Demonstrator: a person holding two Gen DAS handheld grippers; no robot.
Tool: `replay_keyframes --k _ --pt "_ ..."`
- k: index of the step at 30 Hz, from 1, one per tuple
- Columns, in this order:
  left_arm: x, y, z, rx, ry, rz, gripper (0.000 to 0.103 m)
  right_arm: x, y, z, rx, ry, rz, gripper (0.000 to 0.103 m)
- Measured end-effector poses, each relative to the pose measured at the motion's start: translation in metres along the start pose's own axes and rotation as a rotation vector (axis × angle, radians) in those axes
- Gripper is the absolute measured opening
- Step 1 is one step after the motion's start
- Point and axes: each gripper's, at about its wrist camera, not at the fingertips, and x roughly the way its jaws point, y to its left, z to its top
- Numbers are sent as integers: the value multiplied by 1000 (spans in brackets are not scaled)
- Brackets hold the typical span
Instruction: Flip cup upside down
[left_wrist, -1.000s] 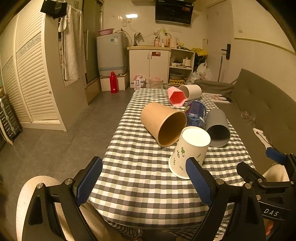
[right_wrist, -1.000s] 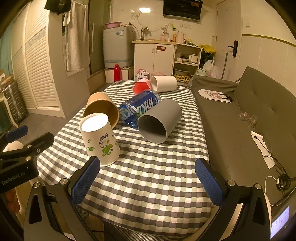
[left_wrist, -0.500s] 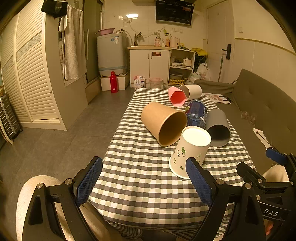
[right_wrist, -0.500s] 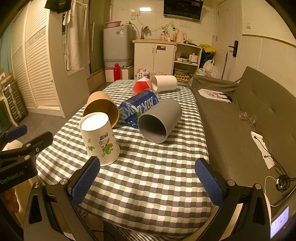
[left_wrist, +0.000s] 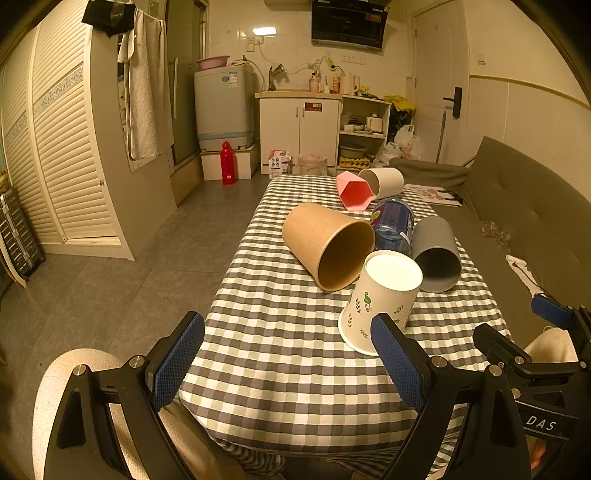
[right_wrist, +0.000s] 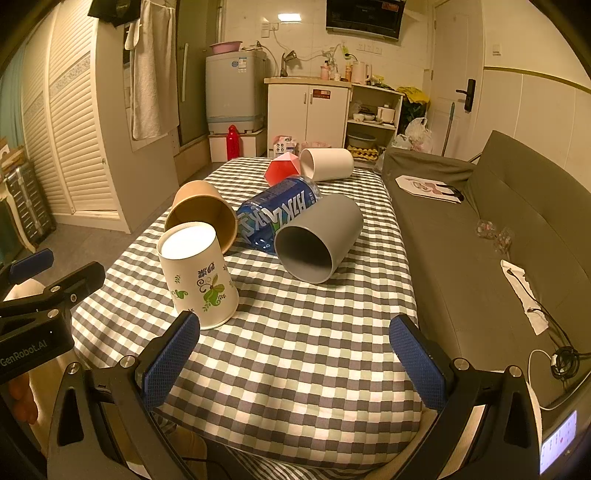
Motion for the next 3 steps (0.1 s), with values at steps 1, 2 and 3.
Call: replay_keyframes --k 1,2,3 --pt "-1 0 0 0 -2 0 94 0 0 0 -1 1 -1 103" --pt "-1 0 0 1 -3 -1 94 1 0 0 -1 2 -1 103" --pt "-1 1 0 0 -3 -1 94 1 0 -1 0 3 -1 103"
